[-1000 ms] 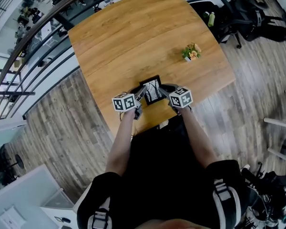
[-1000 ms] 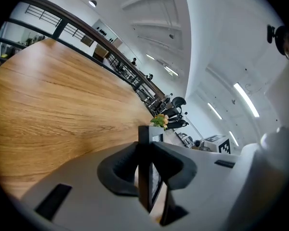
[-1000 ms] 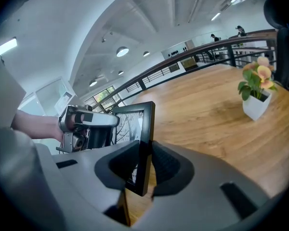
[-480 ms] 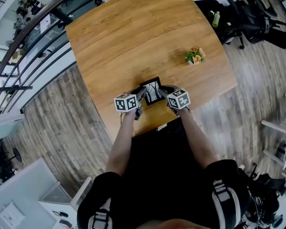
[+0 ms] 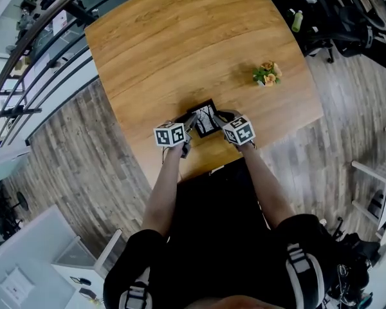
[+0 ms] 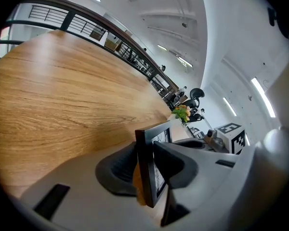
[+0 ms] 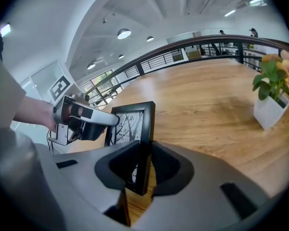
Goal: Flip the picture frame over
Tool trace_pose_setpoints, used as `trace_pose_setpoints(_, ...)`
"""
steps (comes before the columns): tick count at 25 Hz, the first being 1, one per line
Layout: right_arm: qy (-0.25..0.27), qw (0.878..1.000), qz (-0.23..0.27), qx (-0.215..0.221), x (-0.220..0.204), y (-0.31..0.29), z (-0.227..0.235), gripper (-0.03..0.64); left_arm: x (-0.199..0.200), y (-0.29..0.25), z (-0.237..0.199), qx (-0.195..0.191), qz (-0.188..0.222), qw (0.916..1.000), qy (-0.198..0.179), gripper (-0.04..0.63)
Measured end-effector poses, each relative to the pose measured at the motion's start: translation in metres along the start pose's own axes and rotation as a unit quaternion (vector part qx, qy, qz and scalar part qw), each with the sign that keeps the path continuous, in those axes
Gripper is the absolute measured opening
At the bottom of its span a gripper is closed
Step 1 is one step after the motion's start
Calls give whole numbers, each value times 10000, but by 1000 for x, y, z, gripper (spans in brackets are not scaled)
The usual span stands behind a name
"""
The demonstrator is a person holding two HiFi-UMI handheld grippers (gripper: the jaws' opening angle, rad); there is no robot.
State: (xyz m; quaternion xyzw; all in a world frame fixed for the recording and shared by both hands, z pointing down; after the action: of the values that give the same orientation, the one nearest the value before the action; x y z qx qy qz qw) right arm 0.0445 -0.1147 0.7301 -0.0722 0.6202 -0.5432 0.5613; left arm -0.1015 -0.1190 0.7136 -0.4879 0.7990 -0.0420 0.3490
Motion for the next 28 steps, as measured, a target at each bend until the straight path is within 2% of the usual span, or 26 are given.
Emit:
trace_pose_setpoints(9, -17, 10000, -21, -37, -3, -11, 2, 89, 1, -6, -10, 480, -225, 9969, -589, 138)
trace_pose_setpoints(17, -132, 9999, -38, -72, -5, -19, 6, 89, 0, -13, -20, 687, -271, 9954, -614, 147)
trace_pose_setpoints(23, -150, 9998, -40, -132, -7, -25, 7, 87, -4, -17, -30, 847, -237, 9950, -480, 155)
trace_pose_setpoints(28, -72, 9997, -4, -243, -8, -26, 11, 89, -4, -22, -30, 1034, -220, 9926, -593, 158)
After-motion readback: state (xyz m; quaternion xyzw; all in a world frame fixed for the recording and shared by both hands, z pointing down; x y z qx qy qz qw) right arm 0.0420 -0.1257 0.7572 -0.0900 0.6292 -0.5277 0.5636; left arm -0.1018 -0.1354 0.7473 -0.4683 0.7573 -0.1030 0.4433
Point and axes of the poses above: the fingertips, and each gripper's own axes: y backward along the fingers, z to its right, x out of its top, the point moved 4 cm from there along y, backward along the fingers, and after that the axes turned 10 degrees about -x, right-handed, at the moved point
